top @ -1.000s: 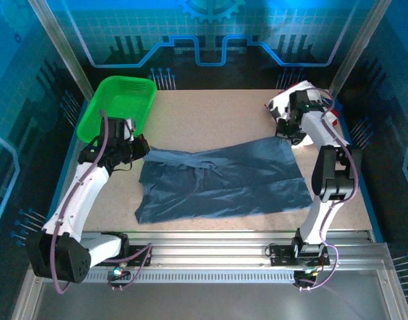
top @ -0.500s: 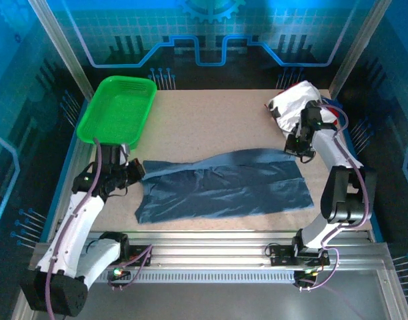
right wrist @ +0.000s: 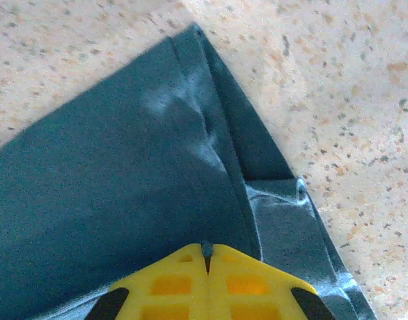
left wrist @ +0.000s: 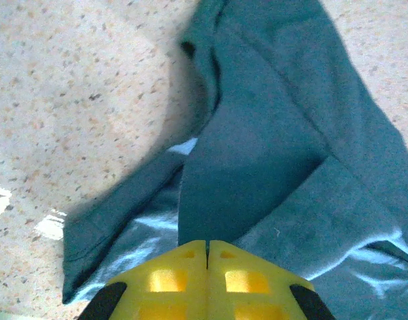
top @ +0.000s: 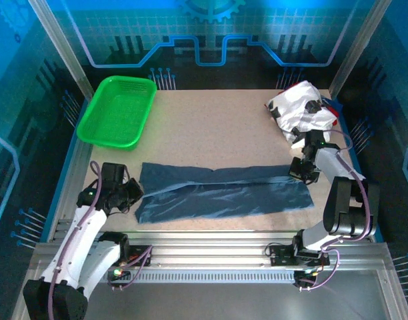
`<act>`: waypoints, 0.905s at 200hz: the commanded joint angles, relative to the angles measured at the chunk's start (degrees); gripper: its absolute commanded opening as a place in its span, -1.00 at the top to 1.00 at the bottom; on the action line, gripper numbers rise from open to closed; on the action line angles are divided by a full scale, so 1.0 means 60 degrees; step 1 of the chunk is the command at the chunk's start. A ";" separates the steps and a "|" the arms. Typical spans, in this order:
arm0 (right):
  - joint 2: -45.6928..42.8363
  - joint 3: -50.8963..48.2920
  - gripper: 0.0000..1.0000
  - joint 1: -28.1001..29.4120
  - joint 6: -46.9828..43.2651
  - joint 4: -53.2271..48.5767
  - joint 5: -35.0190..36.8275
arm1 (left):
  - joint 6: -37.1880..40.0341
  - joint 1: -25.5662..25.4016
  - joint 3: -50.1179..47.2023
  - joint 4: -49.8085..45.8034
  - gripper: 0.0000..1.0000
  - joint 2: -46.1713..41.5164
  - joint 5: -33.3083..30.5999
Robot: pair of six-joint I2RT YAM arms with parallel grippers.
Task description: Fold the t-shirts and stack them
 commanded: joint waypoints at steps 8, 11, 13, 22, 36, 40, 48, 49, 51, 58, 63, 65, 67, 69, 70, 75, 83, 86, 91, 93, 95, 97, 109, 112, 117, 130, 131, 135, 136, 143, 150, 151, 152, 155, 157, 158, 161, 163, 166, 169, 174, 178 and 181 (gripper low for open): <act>-0.0127 -0.0228 0.99 -0.0189 0.0239 0.0207 0.0441 | -0.0655 -0.0074 -0.0402 -0.0091 1.00 0.0239 -0.0233; -0.0138 -0.0255 0.98 -0.0189 0.0262 0.0207 0.0476 | -0.0697 -0.0081 -0.0432 -0.0114 1.00 0.0256 -0.0256; -0.0140 -0.0274 0.98 -0.0189 0.0271 0.0207 0.0499 | -0.0727 -0.0082 -0.0449 -0.0132 1.00 0.0267 -0.0274; -0.0163 -0.0334 0.98 -0.0211 0.0288 0.0207 0.0570 | -0.0796 -0.0118 -0.0562 -0.0092 1.00 0.0273 -0.0288; -0.0241 -0.0425 0.93 -0.0218 0.0294 0.0243 0.0625 | -0.0967 -0.0191 -0.0722 -0.0050 1.00 0.0242 -0.0264; -0.0265 -0.0427 0.91 -0.0218 0.0320 0.0233 0.0677 | -0.0993 -0.0219 -0.0768 -0.0050 1.00 0.0229 -0.0264; -0.0301 -0.0427 0.87 -0.0231 0.0358 0.0227 0.0758 | -0.1086 -0.0299 -0.0848 -0.0059 1.00 0.0218 -0.0269; -0.0309 -0.0427 0.86 -0.0225 0.0365 0.0224 0.0766 | -0.1107 -0.0308 -0.0859 -0.0062 1.00 0.0218 -0.0275; -0.0326 -0.0427 0.85 -0.0231 0.0374 0.0233 0.0799 | -0.1137 -0.0333 -0.0885 -0.0057 1.00 0.0213 -0.0279; -0.0357 -0.0544 0.70 -0.0244 0.0425 0.0250 0.0892 | -0.1261 -0.0418 -0.0946 -0.0054 1.00 0.0179 -0.0295; -0.0361 -0.0697 0.47 -0.0258 0.0483 0.0265 0.0946 | -0.1357 -0.0470 -0.1008 -0.0050 1.00 0.0164 -0.0284; -0.0361 -0.0703 0.41 -0.0272 0.0495 0.0265 0.0961 | -0.1397 -0.0483 -0.1025 -0.0050 0.96 0.0156 -0.0274; -0.0368 -0.0709 0.38 -0.0287 0.0516 0.0258 0.0964 | -0.1440 -0.0494 -0.1051 -0.0050 0.91 0.0151 -0.0268; -0.0374 -0.0728 0.36 -0.0309 0.0529 0.0253 0.0962 | -0.1484 -0.0511 -0.1076 -0.0050 0.86 0.0134 -0.0255; -0.0375 -0.0732 0.35 -0.0315 0.0538 0.0252 0.0956 | -0.1496 -0.0516 -0.1082 -0.0050 0.83 0.0132 -0.0253; -0.0387 -0.0742 0.32 -0.0352 0.0560 0.0238 0.0951 | -0.1584 -0.0567 -0.1137 -0.0050 0.66 0.0116 -0.0237; -0.0430 -0.0758 0.16 -0.0410 0.0607 0.0237 0.0982 | -0.1726 -0.0675 -0.1155 -0.0077 0.29 0.0037 -0.0286; -0.0454 -0.0763 0.06 -0.0433 0.0621 0.0242 0.0981 | -0.1765 -0.0706 -0.1147 -0.0092 0.18 0.0013 -0.0294; -0.0522 -0.0764 -0.10 -0.0463 0.0670 0.0236 0.1018 | -0.1804 -0.0746 -0.1136 -0.0062 0.05 -0.0062 -0.0284; -0.0552 -0.0764 -0.13 -0.0473 0.0688 0.0225 0.1034 | -0.1817 -0.0772 -0.1115 -0.0053 0.01 -0.0102 -0.0281; -0.0592 -0.0749 -0.16 -0.0487 0.0704 0.0222 0.1049 | -0.1820 -0.0789 -0.1092 -0.0051 -0.01 -0.0134 -0.0288; -0.0642 -0.0749 -0.18 -0.0494 0.0726 0.0211 0.1052 | -0.1832 -0.0808 -0.1060 -0.0058 -0.04 -0.0164 -0.0300; -0.1076 -0.0719 -0.23 -0.0518 0.0740 0.0243 0.1019 | -0.1856 -0.0927 -0.0703 -0.0180 -0.16 -0.0371 -0.0483; -0.1207 -0.0716 -0.25 -0.0518 0.0753 0.0246 0.0992 | -0.1834 -0.0951 -0.0581 -0.0226 -0.18 -0.0417 -0.0529; -0.1463 -0.0695 -0.28 -0.0511 0.0766 0.0255 0.0944 | -0.1782 -0.0988 -0.0337 -0.0274 -0.21 -0.0474 -0.0609; -0.2113 -0.0606 -0.37 -0.0500 0.0903 0.0276 0.0637 | -0.1509 -0.1116 0.0351 -0.0328 -0.28 -0.0545 -0.0827; -0.2160 -0.0597 -0.38 -0.0498 0.0909 0.0278 0.0596 | -0.1480 -0.1134 0.0407 -0.0328 -0.29 -0.0545 -0.0846; -0.2337 -0.0550 -0.40 -0.0482 0.0939 0.0291 0.0423 | -0.1410 -0.1182 0.0620 -0.0328 -0.31 -0.0525 -0.0923; -0.2374 -0.0547 -0.40 -0.0482 0.0941 0.0293 0.0402 | -0.1364 -0.1196 0.0674 -0.0328 -0.31 -0.0520 -0.0946; -0.2639 -0.0530 -0.41 -0.0441 0.0930 0.0350 0.0006 | -0.1122 -0.1262 0.1014 -0.0301 -0.35 -0.0428 -0.1029; -0.2880 -0.0530 -0.42 -0.0307 0.0882 0.0452 -0.0424 | -0.0827 -0.1318 0.1314 -0.0130 -0.37 -0.0275 -0.0963; -0.2917 -0.0398 -0.42 -0.0284 0.0869 0.0476 -0.0491 | -0.0772 -0.1323 0.1357 -0.0097 -0.37 -0.0242 -0.0944; -0.2970 -0.0292 -0.43 -0.0246 0.0840 0.0530 -0.0636 | -0.0723 -0.1332 0.1394 -0.0066 -0.37 -0.0210 -0.0920; -0.3031 -0.0262 -0.45 -0.0189 0.0826 0.0577 -0.0790 | -0.0597 -0.1359 0.1505 0.0023 -0.38 -0.0106 -0.0844; -0.3076 -0.0254 -0.46 -0.0123 0.0789 0.0644 -0.0890 | -0.0501 -0.1379 0.1574 0.0063 -0.38 -0.0017 -0.0809; -0.3103 -0.0253 -0.47 -0.0090 0.0771 0.0674 -0.0995 | -0.0470 -0.1390 0.1619 0.0080 -0.38 0.0027 -0.0794; -0.3161 -0.0239 -0.51 0.0008 0.0711 0.0760 -0.1242 | -0.0350 -0.1450 0.1744 0.0109 -0.38 0.0160 -0.0762; -0.3185 -0.0237 -0.53 0.0058 0.0666 0.0799 -0.1377 | -0.0274 -0.1497 0.1805 0.0129 -0.38 0.0236 -0.0752; -0.3221 -0.0226 -0.55 0.0228 0.0608 0.0854 -0.1528 | -0.0157 -0.1577 0.1899 0.0150 -0.39 0.0401 -0.0738; -0.3231 -0.0202 -0.58 0.0367 0.0553 0.0853 -0.1607 | -0.0028 -0.1664 0.2000 0.0193 -0.39 0.0571 -0.0722; -0.3187 -0.0169 -0.61 0.0615 0.0518 0.0806 -0.1656 | 0.0180 -0.1824 0.2116 0.0247 -0.39 0.0816 -0.0685; -0.3127 -0.0137 -0.63 0.0764 0.0504 0.0735 -0.1699 | 0.0310 -0.1950 0.2222 0.0246 -0.40 0.1079 -0.0676; -0.3052 -0.0122 -0.63 0.0857 0.0511 0.0701 -0.1783 | 0.0394 -0.2024 0.2299 0.0212 -0.40 0.1268 -0.0689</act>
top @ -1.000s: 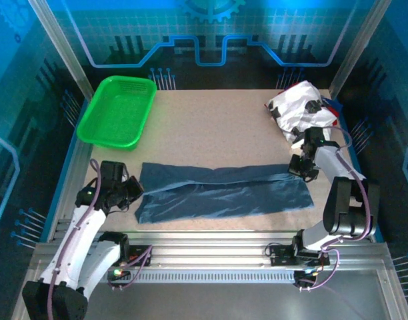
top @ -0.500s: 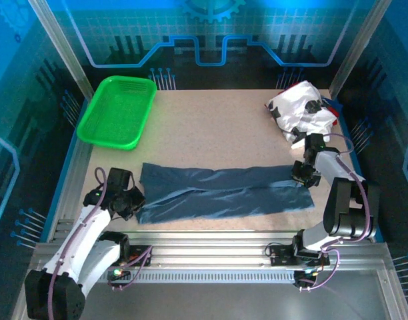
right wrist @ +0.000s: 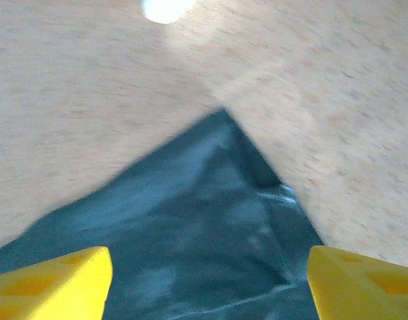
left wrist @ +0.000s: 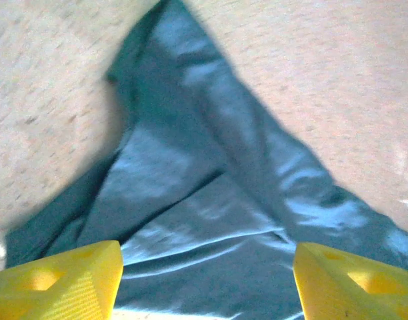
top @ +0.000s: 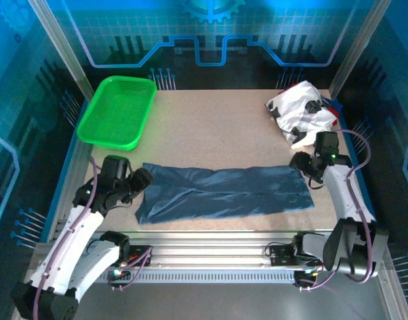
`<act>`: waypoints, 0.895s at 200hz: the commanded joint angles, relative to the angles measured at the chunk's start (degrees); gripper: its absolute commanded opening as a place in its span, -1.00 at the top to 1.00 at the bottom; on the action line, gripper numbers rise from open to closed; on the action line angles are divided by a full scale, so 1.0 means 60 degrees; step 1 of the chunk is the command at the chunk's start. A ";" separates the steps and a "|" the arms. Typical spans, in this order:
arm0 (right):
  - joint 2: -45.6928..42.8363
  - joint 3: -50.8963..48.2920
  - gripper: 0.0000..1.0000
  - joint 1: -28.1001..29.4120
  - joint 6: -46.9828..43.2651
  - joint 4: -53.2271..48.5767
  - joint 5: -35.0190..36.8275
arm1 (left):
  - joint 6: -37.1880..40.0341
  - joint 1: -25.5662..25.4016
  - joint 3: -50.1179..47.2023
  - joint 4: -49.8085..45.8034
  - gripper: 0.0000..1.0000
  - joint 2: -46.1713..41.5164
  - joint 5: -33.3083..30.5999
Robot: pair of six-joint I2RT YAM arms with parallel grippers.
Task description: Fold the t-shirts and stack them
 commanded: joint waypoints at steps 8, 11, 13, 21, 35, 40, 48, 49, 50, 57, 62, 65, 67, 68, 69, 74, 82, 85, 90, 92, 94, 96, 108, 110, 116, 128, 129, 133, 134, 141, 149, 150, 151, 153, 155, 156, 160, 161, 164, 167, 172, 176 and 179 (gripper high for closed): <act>0.0253 0.0258 -0.63 0.1011 -0.0225 0.0205 -0.1762 | 0.1335 -0.0731 0.0753 0.0059 -0.40 0.1585 -0.0028; 0.0331 0.0208 -0.63 0.1062 -0.0234 0.0239 -0.1947 | 0.1407 -0.0773 0.0808 0.0048 -0.40 0.1773 0.0035; 0.0397 0.0173 -0.63 0.1116 -0.0245 0.0263 -0.2047 | 0.1460 -0.0814 0.0839 0.0051 -0.39 0.1911 0.0091; 0.0646 0.0061 -0.64 0.1320 -0.0240 0.0261 -0.2141 | 0.1663 -0.0979 0.0943 0.0122 -0.39 0.2397 0.0335; 0.1111 -0.0276 -0.66 0.1544 -0.0224 0.0317 -0.2161 | 0.1961 -0.1268 0.1106 0.0052 -0.34 0.3185 0.0306; 0.1270 -0.0389 -0.66 0.1583 -0.0239 0.0377 -0.2183 | 0.2084 -0.1315 0.1143 -0.0008 -0.32 0.3446 0.0247; 0.1478 -0.0598 -0.67 0.1622 -0.0228 0.0495 -0.2108 | 0.2240 -0.1321 0.1169 -0.0025 -0.30 0.3807 0.0255; 0.1502 -0.0624 -0.68 0.1625 -0.0226 0.0517 -0.2094 | 0.2252 -0.1321 0.1172 -0.0016 -0.30 0.3844 0.0260; 0.1522 -0.0658 -0.68 0.1619 -0.0218 0.0535 -0.2087 | 0.2279 -0.1321 0.1174 -0.0011 -0.29 0.3884 0.0270; 0.1651 -0.0832 -0.70 0.1600 -0.0154 0.0636 -0.2039 | 0.2423 -0.1335 0.1181 0.0050 -0.26 0.4149 0.0337; 0.1739 -0.0923 -0.71 0.1584 -0.0109 0.0676 -0.2024 | 0.2469 -0.1344 0.1191 0.0045 -0.23 0.4315 0.0308; 0.1779 -0.0967 -0.72 0.1582 -0.0100 0.0695 -0.2014 | 0.2512 -0.1349 0.1191 0.0046 -0.21 0.4433 0.0262; 0.1806 -0.0989 -0.72 0.1572 -0.0088 0.0706 -0.2001 | 0.2530 -0.1350 0.1205 0.0029 -0.20 0.4505 0.0213; 0.1827 -0.0995 -0.72 0.1571 -0.0083 0.0711 -0.1997 | 0.2543 -0.1350 0.1205 0.0026 -0.19 0.4537 0.0188; 0.1838 -0.0998 -0.73 0.1570 -0.0088 0.0720 -0.1994 | 0.2557 -0.1350 0.1205 0.0025 -0.18 0.4575 0.0161; 0.1915 -0.1048 -0.74 0.1569 -0.0088 0.0754 -0.1979 | 0.2638 -0.1350 0.1241 0.0009 -0.15 0.4728 0.0049; 0.2025 -0.1108 -0.74 0.1573 -0.0097 0.0794 -0.1956 | 0.2773 -0.1350 0.1318 0.0069 -0.12 0.4986 -0.0038; 0.2058 -0.1117 -0.74 0.1569 -0.0095 0.0813 -0.1962 | 0.2812 -0.1350 0.1333 0.0111 -0.11 0.5069 -0.0049; 0.2106 -0.1127 -0.74 0.1569 -0.0116 0.0828 -0.1958 | 0.2853 -0.1350 0.1350 0.0203 -0.09 0.5189 -0.0042; 0.2119 -0.1120 -0.74 0.1576 -0.0117 0.0838 -0.1958 | 0.2861 -0.1350 0.1362 0.0233 -0.09 0.5229 -0.0042; 0.2125 -0.1137 -0.75 0.1571 -0.0117 0.0834 -0.1947 | 0.2874 -0.1350 0.1362 0.0281 -0.08 0.5265 -0.0031; 0.2138 -0.1137 -0.75 0.1569 -0.0117 0.0832 -0.1937 | 0.2888 -0.1350 0.1365 0.0326 -0.08 0.5318 -0.0028; 0.2185 -0.1147 -0.75 0.1571 -0.0143 0.0861 -0.1892 | 0.3025 -0.1406 0.1382 0.0626 -0.04 0.5584 0.0117; 0.2197 -0.1147 -0.75 0.1569 -0.0146 0.0861 -0.1879 | 0.3043 -0.1426 0.1392 0.0672 -0.03 0.5628 0.0148; 0.2226 -0.1147 -0.75 0.1569 -0.0167 0.0850 -0.1840 | 0.3113 -0.1485 0.1416 0.0784 -0.02 0.5769 0.0190; 0.2301 -0.1119 -0.75 0.1568 -0.0194 0.0832 -0.1816 | 0.3264 -0.1580 0.1529 0.0871 -0.01 0.6148 0.0207; 0.2301 -0.1118 -0.75 0.1561 -0.0202 0.0832 -0.1823 | 0.3276 -0.1589 0.1536 0.0872 -0.01 0.6186 0.0207; 0.2328 -0.1102 -0.75 0.1564 -0.0221 0.0821 -0.1830 | 0.3322 -0.1611 0.1576 0.0890 -0.01 0.6309 0.0193; 0.2330 -0.1096 -0.75 0.1574 -0.0215 0.0819 -0.1831 | 0.3327 -0.1620 0.1588 0.0889 0.00 0.6340 0.0185; 0.2360 -0.1103 -0.75 0.1566 -0.0239 0.0817 -0.1838 | 0.3383 -0.1655 0.1637 0.0972 0.01 0.6546 0.0178; 0.2375 -0.1103 -0.75 0.1559 -0.0236 0.0837 -0.1840 | 0.3437 -0.1679 0.1680 0.1093 0.02 0.6767 0.0244; 0.2376 -0.1103 -0.75 0.1557 -0.0238 0.0835 -0.1843 | 0.3443 -0.1683 0.1685 0.1107 0.02 0.6788 0.0247; 0.2376 -0.1103 -0.75 0.1556 -0.0239 0.0833 -0.1844 | 0.3447 -0.1692 0.1694 0.1129 0.03 0.6814 0.0249; 0.2376 -0.1096 -0.75 0.1555 -0.0247 0.0832 -0.1845 | 0.3452 -0.1699 0.1708 0.1157 0.03 0.6869 0.0258; 0.2376 -0.1098 -0.75 0.1558 -0.0249 0.0832 -0.1834 | 0.3465 -0.1712 0.1723 0.1175 0.03 0.6913 0.0256; 0.2376 -0.1101 -0.75 0.1556 -0.0251 0.0832 -0.1840 | 0.3472 -0.1721 0.1728 0.1185 0.03 0.6942 0.0254; 0.2376 -0.1096 -0.75 0.1554 -0.0247 0.0832 -0.1834 | 0.3503 -0.1744 0.1777 0.1207 0.03 0.7044 0.0237; 0.2376 -0.1100 -0.75 0.1554 -0.0250 0.0832 -0.1832 | 0.3506 -0.1752 0.1784 0.1209 0.03 0.7074 0.0229; 0.2376 -0.1097 -0.75 0.1554 -0.0257 0.0832 -0.1842 | 0.3521 -0.1770 0.1811 0.1223 0.04 0.7149 0.0191; 0.2365 -0.1103 -0.75 0.1556 -0.0267 0.0832 -0.1832 | 0.3532 -0.1778 0.1843 0.1224 0.04 0.7224 0.0172; 0.2362 -0.1102 -0.75 0.1556 -0.0265 0.0845 -0.1836 | 0.3564 -0.1802 0.1891 0.1242 0.05 0.7330 0.0136; 0.2362 -0.1102 -0.75 0.1554 -0.0279 0.0834 -0.1842 | 0.3574 -0.1800 0.1925 0.1270 0.06 0.7408 0.0148; 0.2362 -0.1103 -0.75 0.1554 -0.0275 0.0832 -0.1845 | 0.3573 -0.1815 0.1947 0.1305 0.07 0.7454 0.0161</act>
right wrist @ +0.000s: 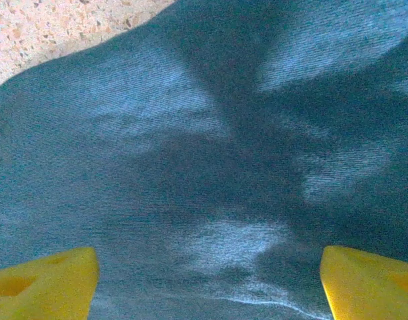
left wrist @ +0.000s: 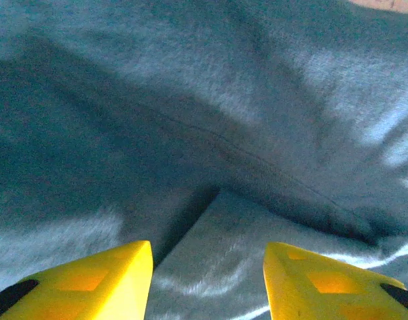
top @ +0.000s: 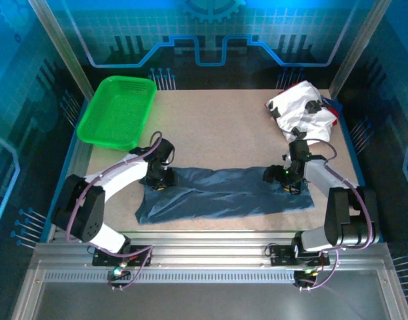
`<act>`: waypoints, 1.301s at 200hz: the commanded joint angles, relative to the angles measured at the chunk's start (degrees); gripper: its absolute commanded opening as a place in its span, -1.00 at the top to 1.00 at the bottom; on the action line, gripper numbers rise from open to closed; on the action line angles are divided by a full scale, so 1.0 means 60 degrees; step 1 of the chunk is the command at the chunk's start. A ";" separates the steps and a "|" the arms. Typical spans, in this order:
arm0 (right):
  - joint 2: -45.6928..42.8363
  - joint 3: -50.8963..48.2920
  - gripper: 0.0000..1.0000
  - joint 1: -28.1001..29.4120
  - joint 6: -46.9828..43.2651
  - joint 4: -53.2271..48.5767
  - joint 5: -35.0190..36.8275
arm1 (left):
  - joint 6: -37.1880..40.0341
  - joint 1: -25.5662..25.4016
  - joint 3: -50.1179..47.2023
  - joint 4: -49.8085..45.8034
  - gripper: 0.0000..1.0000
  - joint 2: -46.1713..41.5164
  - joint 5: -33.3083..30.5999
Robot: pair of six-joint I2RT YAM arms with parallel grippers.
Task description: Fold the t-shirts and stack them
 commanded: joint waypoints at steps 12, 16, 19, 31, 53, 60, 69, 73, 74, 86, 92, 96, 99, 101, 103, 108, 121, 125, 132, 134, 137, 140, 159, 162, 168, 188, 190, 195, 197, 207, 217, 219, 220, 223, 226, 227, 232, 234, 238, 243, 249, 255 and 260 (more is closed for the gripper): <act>0.0073 0.0051 -0.75 0.0021 -0.0149 -0.0002 -0.0057 | 0.0426 -0.0178 0.0459 0.0316 0.13 0.0577 0.0089; 0.0074 0.0064 -0.75 0.0027 -0.0156 -0.0022 -0.0032 | 0.0433 -0.0204 0.0475 0.0315 0.15 0.0633 0.0104; 0.0074 0.0073 -0.75 0.0017 -0.0165 -0.0031 -0.0028 | 0.0436 -0.0228 0.0490 0.0304 0.17 0.0664 0.0105; 0.0060 0.0077 -0.75 -0.0001 -0.0207 -0.0054 -0.0011 | 0.0471 -0.0309 0.0504 0.0210 0.23 0.0746 0.0090; 0.0045 0.0099 -0.74 -0.0043 -0.0241 -0.0112 0.0060 | 0.0402 -0.0469 0.0329 0.0135 0.44 0.0452 0.0120; 0.0056 0.0096 -0.74 -0.0056 -0.0247 -0.0113 0.0075 | 0.0337 -0.0537 0.0254 0.0113 0.47 0.0300 0.0119; 0.0081 0.0108 -0.73 -0.0084 -0.0254 -0.0112 0.0075 | 0.0251 -0.0636 0.0137 0.0105 0.52 0.0116 0.0169; 0.0099 0.0110 -0.73 -0.0089 -0.0255 -0.0112 0.0075 | 0.0218 -0.0688 0.0085 0.0098 0.54 0.0040 0.0191; 0.0101 0.0110 -0.73 -0.0089 -0.0249 -0.0112 0.0075 | 0.0202 -0.0697 0.0069 0.0095 0.54 0.0029 0.0192; 0.0181 0.0135 -0.73 -0.0089 -0.0237 -0.0101 0.0075 | 0.0091 -0.0886 -0.0110 0.0104 0.64 -0.0142 0.0208; 0.0229 0.0161 -0.72 -0.0098 -0.0235 -0.0098 0.0076 | 0.0029 -0.1003 -0.0178 0.0084 0.70 -0.0231 0.0187; 0.0269 0.0176 -0.72 -0.0104 -0.0236 -0.0111 0.0079 | -0.0018 -0.1089 -0.0210 0.0045 0.74 -0.0292 0.0141; 0.0298 0.0188 -0.71 -0.0097 -0.0236 -0.0112 0.0076 | -0.0055 -0.1156 -0.0236 0.0016 0.75 -0.0360 0.0093; 0.0313 0.0195 -0.71 -0.0102 -0.0231 -0.0123 0.0075 | -0.0073 -0.1207 -0.0250 -0.0012 0.77 -0.0403 0.0062; 0.0332 0.0208 -0.71 -0.0096 -0.0230 -0.0126 0.0075 | -0.0095 -0.1253 -0.0261 -0.0041 0.78 -0.0447 0.0032; 0.0372 0.0228 -0.70 -0.0104 -0.0241 -0.0148 0.0089 | -0.0180 -0.1374 -0.0283 -0.0102 0.81 -0.0565 -0.0056; 0.0439 0.0268 -0.69 -0.0104 -0.0221 -0.0171 0.0115 | -0.0481 -0.1701 -0.0396 -0.0187 0.82 -0.0925 -0.0099; 0.0454 0.0267 -0.69 -0.0103 -0.0224 -0.0171 0.0119 | -0.0587 -0.1816 -0.0451 -0.0180 0.82 -0.1017 -0.0082; 0.0480 0.0269 -0.69 -0.0104 -0.0241 -0.0185 0.0141 | -0.0789 -0.2014 -0.0594 -0.0146 0.82 -0.1200 -0.0023; 0.0483 0.0260 -0.69 -0.0104 -0.0240 -0.0185 0.0147 | -0.0842 -0.2063 -0.0658 -0.0133 0.82 -0.1247 -0.0007; 0.0495 0.0270 -0.69 -0.0104 -0.0231 -0.0185 0.0148 | -0.0941 -0.2164 -0.0730 -0.0124 0.82 -0.1311 0.0014; 0.0499 0.0264 -0.69 -0.0097 -0.0229 -0.0193 0.0161 | -0.1038 -0.2251 -0.0807 -0.0117 0.83 -0.1379 0.0032; 0.0528 0.0294 -0.69 -0.0118 -0.0221 -0.0215 0.0161 | -0.1582 -0.2879 -0.1271 -0.0036 0.82 -0.1743 0.0183; 0.0528 0.0305 -0.69 -0.0111 -0.0221 -0.0226 0.0174 | -0.1634 -0.3007 -0.1327 0.0011 0.82 -0.1832 0.0212; 0.0528 0.0315 -0.69 -0.0122 -0.0204 -0.0229 0.0195 | -0.1746 -0.3242 -0.1448 0.0112 0.79 -0.1991 0.0296; 0.0585 0.0423 -0.69 -0.0148 -0.0200 -0.0315 0.0293 | -0.2042 -0.3776 -0.1791 0.0931 0.65 -0.2675 0.0901; 0.0597 0.0430 -0.69 -0.0137 -0.0200 -0.0317 0.0287 | -0.2085 -0.3811 -0.1840 0.1026 0.61 -0.2765 0.0938; 0.0627 0.0459 -0.69 -0.0157 -0.0199 -0.0330 0.0285 | -0.2189 -0.3895 -0.1917 0.1151 0.51 -0.2960 0.0972; 0.0637 0.0483 -0.69 -0.0161 -0.0192 -0.0331 0.0270 | -0.2228 -0.3888 -0.1949 0.1169 0.44 -0.3012 0.0970; 0.0687 0.0542 -0.69 -0.0162 -0.0183 -0.0361 0.0265 | -0.2345 -0.3907 -0.1944 0.1024 0.08 -0.3337 0.0802; 0.0704 0.0584 -0.69 -0.0162 -0.0156 -0.0361 0.0251 | -0.2284 -0.3914 -0.1815 0.0818 -0.08 -0.3636 0.0549; 0.0704 0.0591 -0.69 -0.0162 -0.0149 -0.0361 0.0251 | -0.2271 -0.3904 -0.1798 0.0800 -0.11 -0.3701 0.0509; 0.0704 0.0585 -0.69 -0.0162 -0.0152 -0.0361 0.0244 | -0.2266 -0.3902 -0.1781 0.0797 -0.12 -0.3739 0.0490; 0.0717 0.0600 -0.69 -0.0162 -0.0135 -0.0354 0.0237 | -0.2260 -0.3901 -0.1742 0.0789 -0.15 -0.3841 0.0424; 0.0711 0.0607 -0.69 -0.0157 -0.0141 -0.0347 0.0236 | -0.2261 -0.3904 -0.1713 0.0783 -0.19 -0.3944 0.0339; 0.0722 0.0615 -0.69 -0.0152 -0.0141 -0.0347 0.0236 | -0.2261 -0.3895 -0.1709 0.0781 -0.21 -0.3985 0.0310; 0.0733 0.0635 -0.69 -0.0150 -0.0114 -0.0347 0.0236 | -0.2290 -0.3886 -0.1659 0.0780 -0.27 -0.4142 0.0143; 0.0744 0.0648 -0.69 -0.0141 -0.0124 -0.0347 0.0225 | -0.2320 -0.3875 -0.1646 0.0769 -0.30 -0.4205 0.0071; 0.0761 0.0663 -0.69 -0.0147 -0.0127 -0.0347 0.0201 | -0.2382 -0.3823 -0.1626 0.0728 -0.33 -0.4288 -0.0080; 0.0788 0.0692 -0.69 -0.0134 -0.0103 -0.0354 0.0179 | -0.2522 -0.3706 -0.1602 0.0612 -0.36 -0.4310 -0.0224; 0.0810 0.0735 -0.68 -0.0106 -0.0114 -0.0361 0.0150 | -0.2734 -0.3443 -0.1556 0.0372 -0.36 -0.4215 -0.0323; 0.0821 0.0786 -0.68 -0.0057 -0.0137 -0.0383 0.0163 | -0.3007 -0.3133 -0.1500 0.0012 -0.35 -0.4025 -0.0440; 0.0810 0.0832 -0.67 0.0004 -0.0153 -0.0403 0.0190 | -0.3269 -0.2914 -0.1415 -0.0361 -0.31 -0.3813 -0.0621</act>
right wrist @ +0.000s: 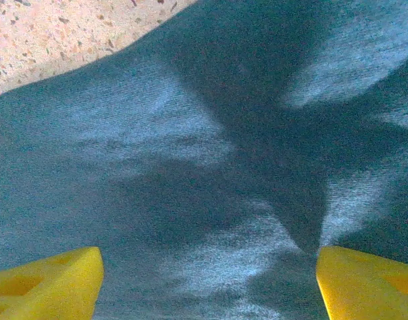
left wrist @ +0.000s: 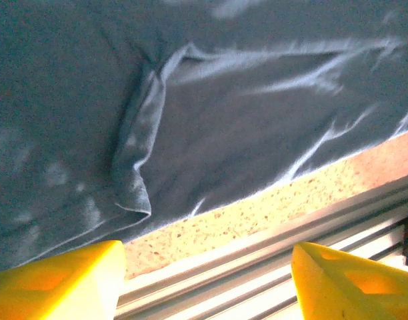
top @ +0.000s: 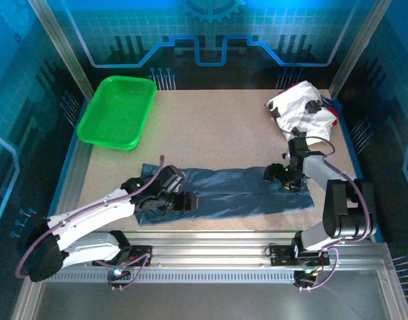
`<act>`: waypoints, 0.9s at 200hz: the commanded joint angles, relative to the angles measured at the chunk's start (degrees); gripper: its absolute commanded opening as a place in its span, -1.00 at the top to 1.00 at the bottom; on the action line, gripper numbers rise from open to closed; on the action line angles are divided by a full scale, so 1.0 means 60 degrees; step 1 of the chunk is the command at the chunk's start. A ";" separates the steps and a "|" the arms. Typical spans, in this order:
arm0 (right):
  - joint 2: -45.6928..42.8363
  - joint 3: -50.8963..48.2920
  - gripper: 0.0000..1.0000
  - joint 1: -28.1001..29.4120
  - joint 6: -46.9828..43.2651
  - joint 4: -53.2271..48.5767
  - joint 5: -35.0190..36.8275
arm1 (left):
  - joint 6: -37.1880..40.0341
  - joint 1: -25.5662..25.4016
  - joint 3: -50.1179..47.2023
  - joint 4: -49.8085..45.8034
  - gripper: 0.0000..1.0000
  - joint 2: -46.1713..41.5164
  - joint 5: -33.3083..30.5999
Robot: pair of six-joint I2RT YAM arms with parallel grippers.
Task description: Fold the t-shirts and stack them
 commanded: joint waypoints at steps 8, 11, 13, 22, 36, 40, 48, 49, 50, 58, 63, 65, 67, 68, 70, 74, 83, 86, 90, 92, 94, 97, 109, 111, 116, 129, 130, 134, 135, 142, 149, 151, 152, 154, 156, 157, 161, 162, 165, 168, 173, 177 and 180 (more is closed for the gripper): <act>0.0102 0.0446 -0.67 0.0204 -0.0121 -0.0297 0.0106 | -0.1286 0.1080 0.0541 -0.1599 -0.24 0.0739 -0.1137; 0.0094 0.0476 -0.67 0.0264 -0.0135 -0.0323 0.0164 | -0.1387 0.1203 0.0591 -0.1780 -0.21 0.0913 -0.1212; 0.0082 0.0507 -0.67 0.0307 -0.0153 -0.0339 0.0200 | -0.1430 0.1259 0.0645 -0.1890 -0.19 0.1024 -0.1268; 0.0089 0.0568 -0.67 0.0520 -0.0238 -0.0497 0.0448 | -0.1626 0.1486 0.0832 -0.2237 -0.10 0.1527 -0.1517; 0.0246 0.1002 -0.67 0.0878 -0.0393 -0.0813 0.0916 | -0.1717 0.1763 0.1067 -0.2383 0.08 0.2361 -0.1756; 0.0323 0.1089 -0.66 0.0991 -0.0436 -0.0924 0.1068 | -0.1712 0.1831 0.1141 -0.2363 0.11 0.2583 -0.1824; 0.0504 0.1211 -0.63 0.1186 -0.0475 -0.1157 0.1427 | -0.1561 0.1890 0.1308 -0.2294 0.16 0.3161 -0.1943; 0.0525 0.1220 -0.62 0.1213 -0.0473 -0.1182 0.1479 | -0.1542 0.1897 0.1335 -0.2294 0.16 0.3232 -0.1957; 0.0551 0.1232 -0.62 0.1234 -0.0472 -0.1210 0.1519 | -0.1540 0.1907 0.1370 -0.2301 0.17 0.3304 -0.1971; 0.0728 0.1299 -0.58 0.1401 -0.0499 -0.1381 0.1820 | -0.1457 0.2013 0.1601 -0.2324 0.22 0.3896 -0.2068; 0.0822 0.1331 -0.56 0.1499 -0.0501 -0.1471 0.1990 | -0.1365 0.2061 0.1702 -0.2186 0.25 0.4217 -0.2065; 0.0853 0.1332 -0.55 0.1535 -0.0501 -0.1501 0.2059 | -0.1315 0.2082 0.1729 -0.2101 0.26 0.4340 -0.2052; 0.0883 0.1332 -0.54 0.1566 -0.0505 -0.1519 0.2116 | -0.1273 0.2105 0.1757 -0.2022 0.27 0.4470 -0.2042; 0.0898 0.1332 -0.53 0.1586 -0.0503 -0.1532 0.2138 | -0.1251 0.2114 0.1772 -0.2004 0.27 0.4531 -0.2028; 0.0924 0.1321 -0.53 0.1623 -0.0498 -0.1549 0.2209 | -0.1199 0.2135 0.1801 -0.1898 0.28 0.4642 -0.1999; 0.0978 0.1314 -0.50 0.1681 -0.0500 -0.1570 0.2293 | -0.1103 0.2176 0.1905 -0.1766 0.30 0.4935 -0.1963; 0.1179 0.1303 -0.43 0.1800 -0.0444 -0.1628 0.2431 | -0.0931 0.2257 0.2227 -0.1645 0.34 0.5570 -0.1876; 0.1252 0.1310 -0.40 0.1839 -0.0410 -0.1663 0.2496 | -0.0861 0.2266 0.2358 -0.1613 0.35 0.5787 -0.1869; 0.1367 0.1334 -0.35 0.1861 -0.0391 -0.1734 0.2529 | -0.0771 0.2280 0.2526 -0.1571 0.37 0.6061 -0.1846; 0.1425 0.1351 -0.34 0.1875 -0.0375 -0.1764 0.2538 | -0.0727 0.2294 0.2609 -0.1545 0.38 0.6208 -0.1833; 0.1484 0.1362 -0.32 0.1886 -0.0352 -0.1805 0.2558 | -0.0679 0.2297 0.2695 -0.1524 0.39 0.6332 -0.1808; 0.1548 0.1374 -0.30 0.1905 -0.0341 -0.1832 0.2580 | -0.0632 0.2316 0.2808 -0.1485 0.41 0.6536 -0.1767; 0.1756 0.1389 -0.24 0.2039 -0.0329 -0.1924 0.2629 | -0.0433 0.2432 0.3276 -0.1321 0.43 0.7243 -0.1614; 0.1772 0.1390 -0.23 0.2069 -0.0337 -0.1933 0.2621 | -0.0401 0.2467 0.3349 -0.1292 0.43 0.7353 -0.1606; 0.1843 0.1415 -0.21 0.2120 -0.0323 -0.1960 0.2556 | -0.0301 0.2544 0.3559 -0.1257 0.43 0.7619 -0.1561; 0.1984 0.1483 -0.19 0.2292 -0.0254 -0.2075 0.2383 | 0.0001 0.2776 0.4218 -0.1287 0.45 0.8231 -0.1530; 0.1998 0.1488 -0.19 0.2308 -0.0253 -0.2088 0.2374 | 0.0030 0.2794 0.4270 -0.1292 0.44 0.8286 -0.1537; 0.2043 0.1513 -0.19 0.2369 -0.0233 -0.2124 0.2335 | 0.0144 0.2859 0.4504 -0.1349 0.44 0.8482 -0.1590; 0.2049 0.1510 -0.19 0.2383 -0.0235 -0.2135 0.2328 | 0.0175 0.2872 0.4566 -0.1367 0.44 0.8507 -0.1604; 0.2090 0.1569 -0.19 0.2518 -0.0203 -0.2219 0.2275 | 0.0389 0.3001 0.5053 -0.1497 0.45 0.8850 -0.1682; 0.2129 0.1620 -0.19 0.2625 -0.0182 -0.2292 0.2209 | 0.0606 0.3149 0.5599 -0.1633 0.45 0.9164 -0.1711; 0.2136 0.1642 -0.20 0.2648 -0.0168 -0.2310 0.2183 | 0.0672 0.3189 0.5761 -0.1655 0.45 0.9250 -0.1715; 0.2140 0.1648 -0.20 0.2662 -0.0166 -0.2323 0.2172 | 0.0703 0.3205 0.5846 -0.1681 0.45 0.9301 -0.1711; 0.2150 0.1664 -0.20 0.2694 -0.0157 -0.2340 0.2126 | 0.0758 0.3246 0.6024 -0.1719 0.45 0.9372 -0.1718; 0.2167 0.1697 -0.20 0.2720 -0.0144 -0.2359 0.2097 | 0.0827 0.3279 0.6197 -0.1765 0.45 0.9478 -0.1731; 0.2170 0.1705 -0.20 0.2734 -0.0139 -0.2362 0.2084 | 0.0868 0.3294 0.6284 -0.1780 0.45 0.9532 -0.1733; 0.2193 0.1755 -0.20 0.2796 -0.0146 -0.2416 0.2011 | 0.1009 0.3367 0.6667 -0.1859 0.45 0.9745 -0.1756; 0.2198 0.1771 -0.20 0.2816 -0.0140 -0.2427 0.1997 | 0.1039 0.3382 0.6761 -0.1886 0.44 0.9798 -0.1760; 0.2227 0.1804 -0.20 0.2871 -0.0124 -0.2461 0.1951 | 0.1132 0.3434 0.7070 -0.1956 0.44 0.9939 -0.1777; 0.2254 0.1853 -0.21 0.2934 -0.0117 -0.2502 0.1899 | 0.1230 0.3493 0.7389 -0.2015 0.44 1.0132 -0.1792; 0.2306 0.1930 -0.21 0.3030 -0.0130 -0.2558 0.1802 | 0.1366 0.3586 0.7929 -0.2161 0.44 1.0447 -0.1817; 0.2361 0.2001 -0.22 0.3109 -0.0133 -0.2601 0.1688 | 0.1497 0.3663 0.8382 -0.2289 0.44 1.0679 -0.1841; 0.2401 0.2055 -0.22 0.3189 -0.0135 -0.2631 0.1597 | 0.1583 0.3716 0.8730 -0.2393 0.44 1.0897 -0.1872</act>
